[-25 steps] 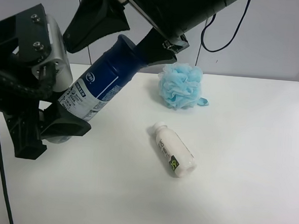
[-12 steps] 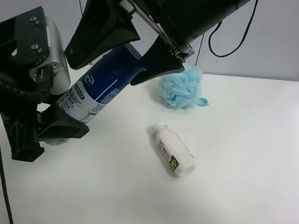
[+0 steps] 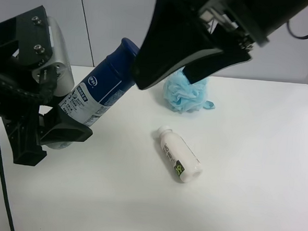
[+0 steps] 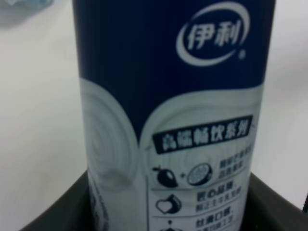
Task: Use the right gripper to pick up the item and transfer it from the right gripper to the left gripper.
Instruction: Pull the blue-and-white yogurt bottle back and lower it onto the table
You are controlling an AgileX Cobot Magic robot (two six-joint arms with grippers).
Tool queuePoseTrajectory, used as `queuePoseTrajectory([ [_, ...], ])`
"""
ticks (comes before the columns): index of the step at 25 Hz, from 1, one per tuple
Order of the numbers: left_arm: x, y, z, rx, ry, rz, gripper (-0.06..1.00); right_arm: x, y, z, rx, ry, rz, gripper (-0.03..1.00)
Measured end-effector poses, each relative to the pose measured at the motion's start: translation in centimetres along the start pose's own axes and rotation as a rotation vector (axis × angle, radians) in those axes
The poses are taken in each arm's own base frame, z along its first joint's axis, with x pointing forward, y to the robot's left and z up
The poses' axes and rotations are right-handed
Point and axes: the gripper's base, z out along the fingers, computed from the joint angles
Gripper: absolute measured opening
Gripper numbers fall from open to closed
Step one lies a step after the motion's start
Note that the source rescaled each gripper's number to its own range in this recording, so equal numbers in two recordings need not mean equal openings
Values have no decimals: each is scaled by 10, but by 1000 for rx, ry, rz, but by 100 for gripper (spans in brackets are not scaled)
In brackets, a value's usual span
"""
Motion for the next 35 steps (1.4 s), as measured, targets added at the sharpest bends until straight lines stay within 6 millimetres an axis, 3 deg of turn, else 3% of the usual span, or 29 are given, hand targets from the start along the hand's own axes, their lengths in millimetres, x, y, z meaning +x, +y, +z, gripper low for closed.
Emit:
queuePoseTrajectory([
  [5,0,0,0,0,0,0,0,17,-5,-35,230,-72,-44,100],
  [8,0,0,0,0,0,-2,0,38,-14,-44,348,-71,-66,100],
  [16,0,0,0,0,0,-4,0,135,-32,-29,422,28,-12,100],
  [24,0,0,0,0,0,-4,0,215,-38,-23,416,-161,-84,100],
  [29,0,0,0,0,0,-4,0,247,-35,-27,396,-325,-127,100],
  [35,0,0,0,0,0,-4,0,261,-32,-34,390,-424,-151,100],
])
